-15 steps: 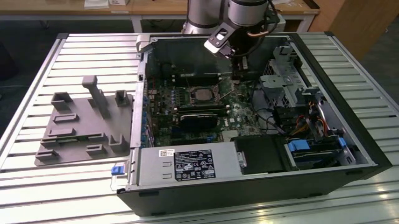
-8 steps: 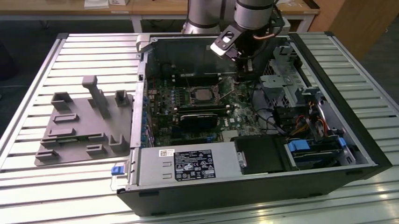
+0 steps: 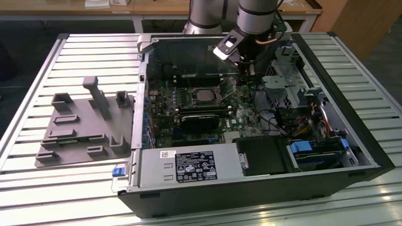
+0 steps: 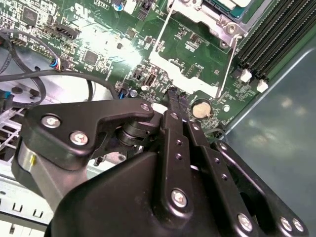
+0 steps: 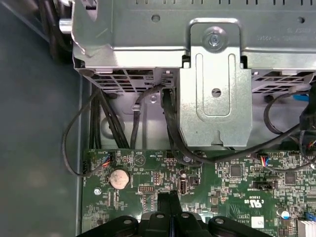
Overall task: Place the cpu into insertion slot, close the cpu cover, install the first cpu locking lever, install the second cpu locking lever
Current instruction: 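Close the cpu cover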
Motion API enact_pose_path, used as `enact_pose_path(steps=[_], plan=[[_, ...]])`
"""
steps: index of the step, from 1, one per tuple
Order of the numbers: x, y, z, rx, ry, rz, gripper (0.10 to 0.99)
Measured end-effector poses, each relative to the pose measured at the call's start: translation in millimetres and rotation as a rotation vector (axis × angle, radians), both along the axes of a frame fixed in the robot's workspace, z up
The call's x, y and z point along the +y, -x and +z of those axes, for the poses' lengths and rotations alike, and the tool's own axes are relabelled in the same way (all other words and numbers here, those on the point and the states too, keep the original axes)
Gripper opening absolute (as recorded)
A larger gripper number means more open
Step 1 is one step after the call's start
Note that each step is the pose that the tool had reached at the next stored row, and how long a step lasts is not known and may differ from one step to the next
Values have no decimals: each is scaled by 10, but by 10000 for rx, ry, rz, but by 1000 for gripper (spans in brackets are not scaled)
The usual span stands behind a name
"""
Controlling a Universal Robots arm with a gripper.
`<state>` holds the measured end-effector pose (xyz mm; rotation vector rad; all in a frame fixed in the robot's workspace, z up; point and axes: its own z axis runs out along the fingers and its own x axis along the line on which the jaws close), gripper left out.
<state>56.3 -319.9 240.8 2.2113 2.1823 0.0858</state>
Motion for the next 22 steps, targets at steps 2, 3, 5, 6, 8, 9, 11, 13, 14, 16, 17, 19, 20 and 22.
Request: enact_pose_path(steps=[2,3,5,6,8,9,11,13,14,16,17,19,20,22], plan=[[0,0,0,1,0,-1,106],[0,0,0,1,0,-1,106],[0,0,-1,1,-1,0,106],[0,0,0,8,-1,0,106],[0,-1,-3,162,-3,1,106],[1,-2,-4,315,-3,0,106],[0,-5,-7,617,-2,0,106],[0,-7,-9,912,-1,0,106],[0,-7,-11,1046,-2,0,106],[0,-8,-13,1297,-2,-1,106],[0,-8,-14,1373,0,0,106],[0,-8,-13,1387,1,-1,106],[0,-8,-14,1390,0,-1,106],[0,-8,-14,1397,-1,0,106]])
